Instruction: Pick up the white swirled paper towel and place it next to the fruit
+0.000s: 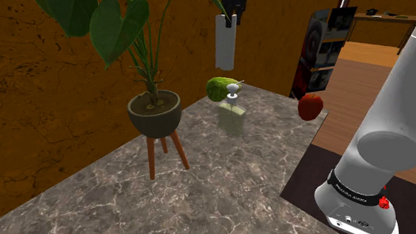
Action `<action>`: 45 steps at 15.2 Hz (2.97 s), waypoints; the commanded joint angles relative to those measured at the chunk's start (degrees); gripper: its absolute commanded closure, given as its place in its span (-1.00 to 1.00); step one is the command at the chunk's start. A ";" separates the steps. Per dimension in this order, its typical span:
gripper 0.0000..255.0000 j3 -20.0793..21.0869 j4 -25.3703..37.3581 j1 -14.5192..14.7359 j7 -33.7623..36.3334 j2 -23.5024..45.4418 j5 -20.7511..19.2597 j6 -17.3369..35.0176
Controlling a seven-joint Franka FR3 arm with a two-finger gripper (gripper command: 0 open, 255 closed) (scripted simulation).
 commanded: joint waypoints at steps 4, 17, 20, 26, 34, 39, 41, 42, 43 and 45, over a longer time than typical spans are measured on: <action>1.00 -2.60 -5.00 -2.49 -5.15 -6.15 -1.12 -1.15; 1.00 -10.43 -11.25 -8.39 -18.81 -16.73 -5.17 -4.99; 1.00 -10.35 -14.61 -8.47 -18.59 -17.72 -5.45 -2.57; 1.00 -10.31 -20.83 -8.66 -18.24 -19.29 -5.92 2.14; 1.00 -10.46 -28.25 -8.92 -17.97 -20.60 -6.41 8.29; 1.00 -10.66 -32.46 -9.08 -17.89 -20.99 -6.65 12.12; 1.00 -10.76 -34.05 -9.14 -17.87 -21.06 -6.73 13.65; 1.00 -10.81 -34.83 -9.17 -17.87 -21.07 -6.76 14.42; 1.00 -10.87 -35.60 -9.19 -17.87 -21.07 -6.80 15.19; 1.00 -10.98 -37.10 -9.24 -17.88 -21.03 -6.86 16.73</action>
